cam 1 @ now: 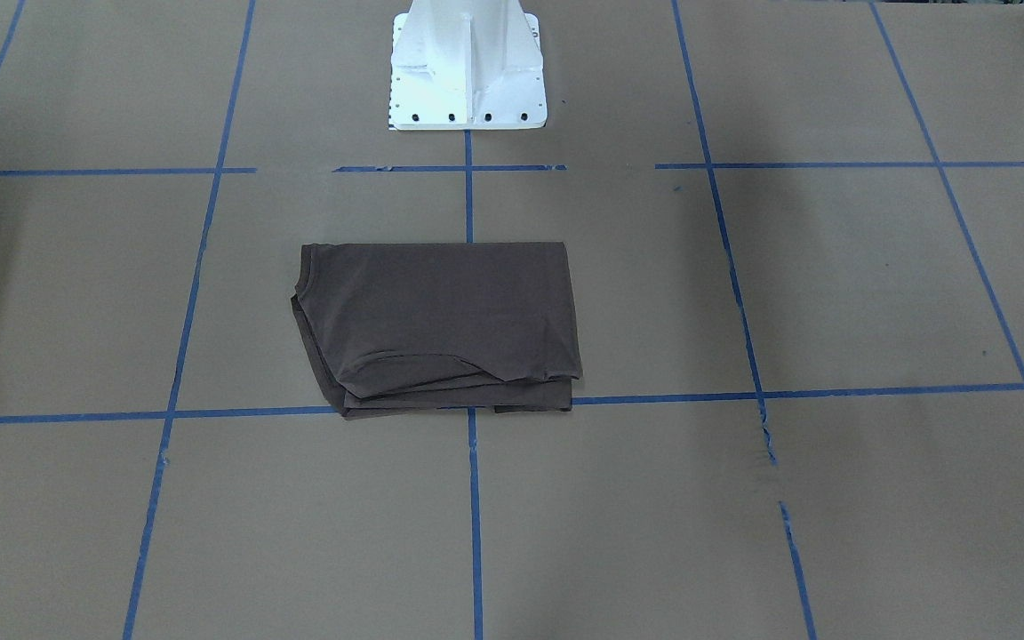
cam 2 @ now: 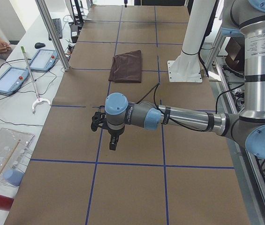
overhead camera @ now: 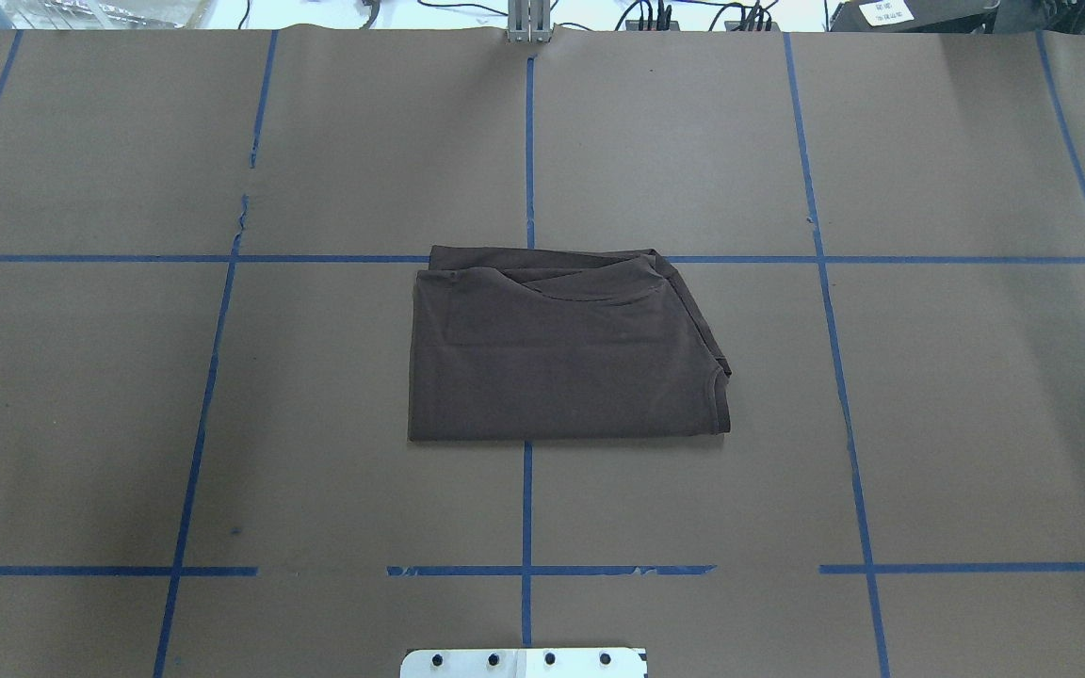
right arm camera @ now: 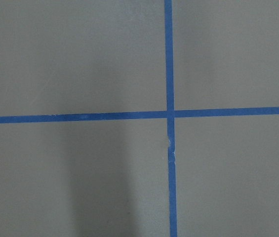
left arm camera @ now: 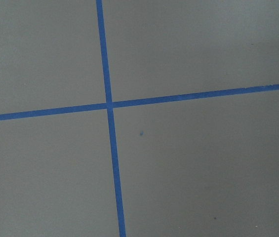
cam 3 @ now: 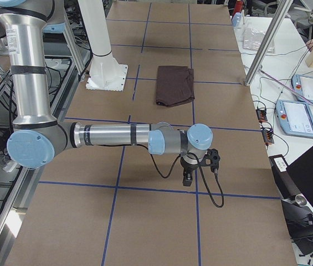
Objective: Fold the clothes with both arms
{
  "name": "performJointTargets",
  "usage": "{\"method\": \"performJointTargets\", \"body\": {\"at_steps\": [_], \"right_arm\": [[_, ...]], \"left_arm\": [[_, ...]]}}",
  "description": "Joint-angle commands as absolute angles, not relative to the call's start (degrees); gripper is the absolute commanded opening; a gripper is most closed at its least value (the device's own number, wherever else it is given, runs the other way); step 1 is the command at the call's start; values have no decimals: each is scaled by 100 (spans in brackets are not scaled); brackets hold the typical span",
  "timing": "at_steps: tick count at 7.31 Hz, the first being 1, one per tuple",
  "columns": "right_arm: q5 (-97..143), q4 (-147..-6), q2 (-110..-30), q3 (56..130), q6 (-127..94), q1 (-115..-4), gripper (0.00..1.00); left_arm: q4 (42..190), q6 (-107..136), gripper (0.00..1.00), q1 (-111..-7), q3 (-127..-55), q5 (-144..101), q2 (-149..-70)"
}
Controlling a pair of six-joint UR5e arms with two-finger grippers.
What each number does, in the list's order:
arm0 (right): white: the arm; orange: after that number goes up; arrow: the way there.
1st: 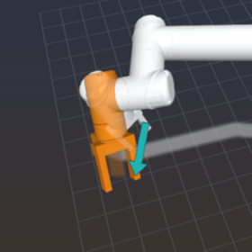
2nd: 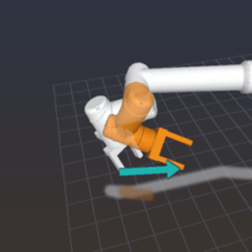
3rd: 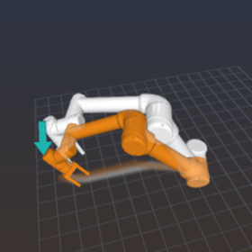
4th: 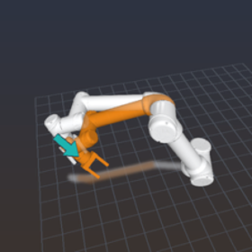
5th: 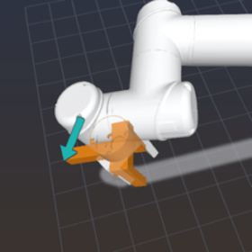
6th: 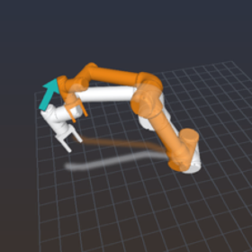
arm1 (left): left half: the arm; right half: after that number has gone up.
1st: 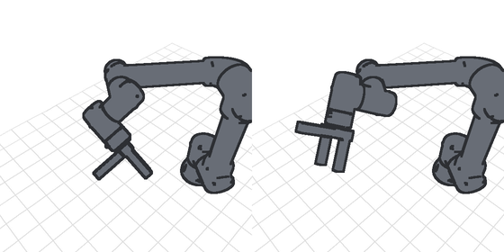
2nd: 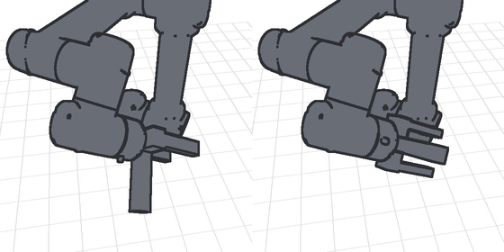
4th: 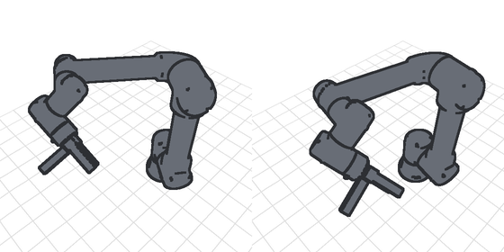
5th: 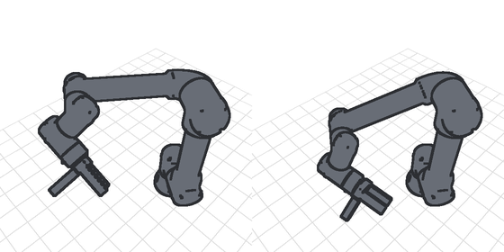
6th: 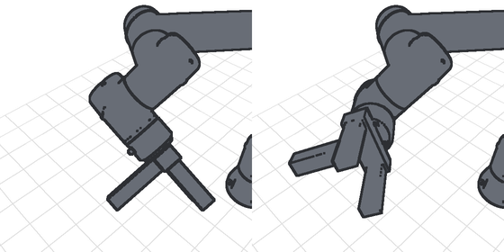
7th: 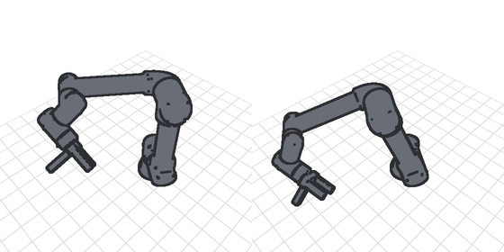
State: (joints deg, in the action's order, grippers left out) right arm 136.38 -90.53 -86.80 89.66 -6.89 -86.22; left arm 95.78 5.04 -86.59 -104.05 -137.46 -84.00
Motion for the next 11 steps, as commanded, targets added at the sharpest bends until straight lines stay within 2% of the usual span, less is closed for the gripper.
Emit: {"method": "performJointTargets", "body": {"at_steps": [1, 6, 9, 11], "right_arm": [[13458, -9053, -8684, 9000, -686, -8622, 100], [13403, -9088, -8719, 9000, -686, -8631, 100], [13324, -9114, -8719, 8983, -686, -8622, 100], [13394, -9114, -8789, 8991, -694, -8622, 100]], "left_arm": [[9502, 501, 100, -8692, -10573, -13755, -8376], [9728, 353, 100, -8648, -10362, -13468, -8463], [7994, -887, 100, -8446, -10922, -13150, -8508], [7972, -914, 100, -8455, -10899, -13148, -8508]]}}
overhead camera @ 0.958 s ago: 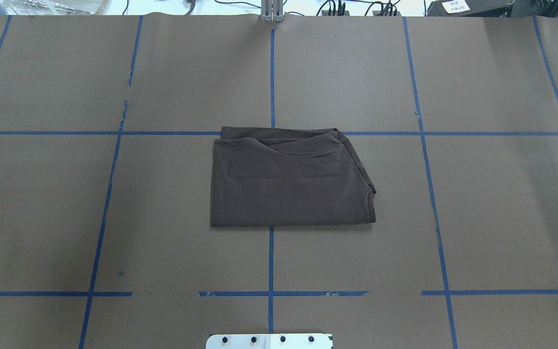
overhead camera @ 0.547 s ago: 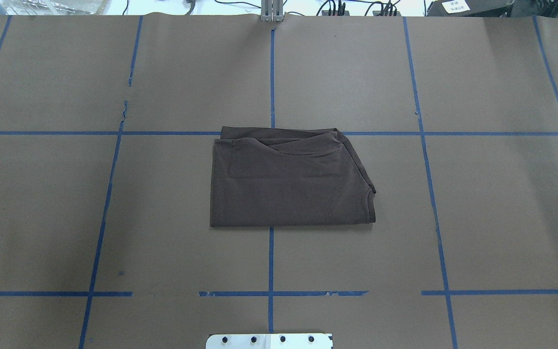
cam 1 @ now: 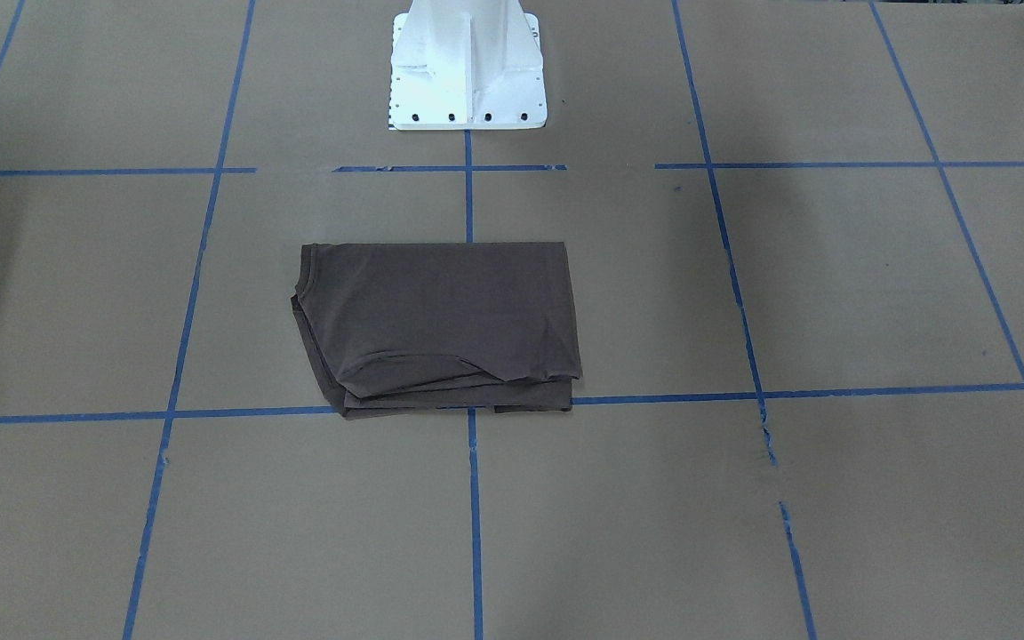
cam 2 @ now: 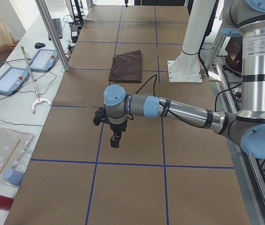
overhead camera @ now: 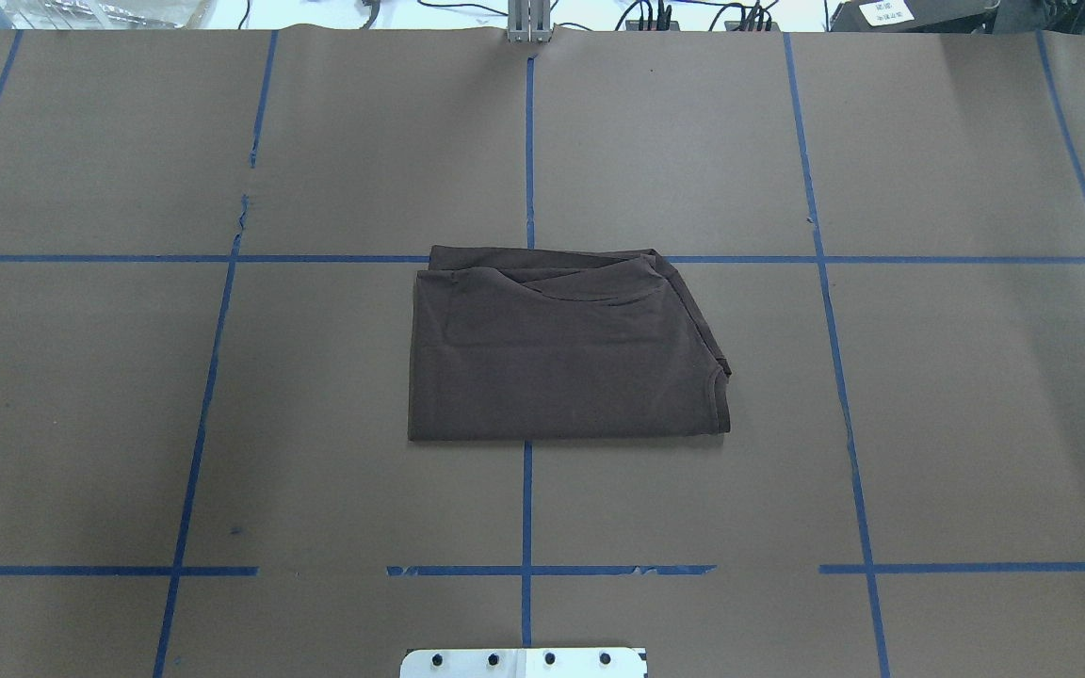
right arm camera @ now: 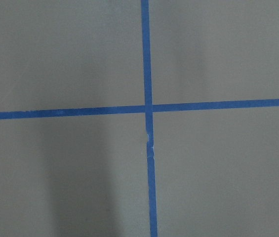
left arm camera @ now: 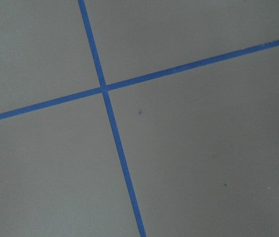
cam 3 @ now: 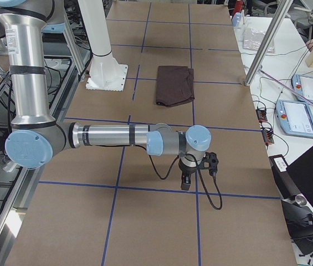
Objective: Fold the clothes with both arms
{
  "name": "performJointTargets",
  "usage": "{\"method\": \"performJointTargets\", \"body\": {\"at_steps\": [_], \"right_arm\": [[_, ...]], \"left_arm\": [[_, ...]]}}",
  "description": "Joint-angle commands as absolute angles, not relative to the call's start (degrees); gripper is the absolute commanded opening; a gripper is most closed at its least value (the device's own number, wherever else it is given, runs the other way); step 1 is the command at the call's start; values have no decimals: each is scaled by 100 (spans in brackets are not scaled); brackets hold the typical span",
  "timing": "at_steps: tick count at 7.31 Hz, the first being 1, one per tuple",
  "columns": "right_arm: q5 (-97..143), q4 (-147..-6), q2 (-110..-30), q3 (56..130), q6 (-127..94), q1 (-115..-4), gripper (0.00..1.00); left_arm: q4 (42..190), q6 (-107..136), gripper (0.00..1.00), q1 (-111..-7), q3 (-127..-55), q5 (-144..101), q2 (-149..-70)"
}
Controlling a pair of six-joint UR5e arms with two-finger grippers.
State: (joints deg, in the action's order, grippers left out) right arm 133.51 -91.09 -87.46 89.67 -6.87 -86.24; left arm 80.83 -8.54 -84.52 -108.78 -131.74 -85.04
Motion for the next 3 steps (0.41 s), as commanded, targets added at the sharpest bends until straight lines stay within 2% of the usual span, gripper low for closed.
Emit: {"method": "performJointTargets", "body": {"at_steps": [1, 3], "right_arm": [[13525, -9097, -8946, 9165, -694, -8622, 100], [13544, -9323, -8982, 9481, -694, -8700, 100]], "left_arm": [[7998, -914, 100, -8464, -10898, -13140, -8499], [7998, -905, 100, -8455, -10881, -13175, -8517]]}}
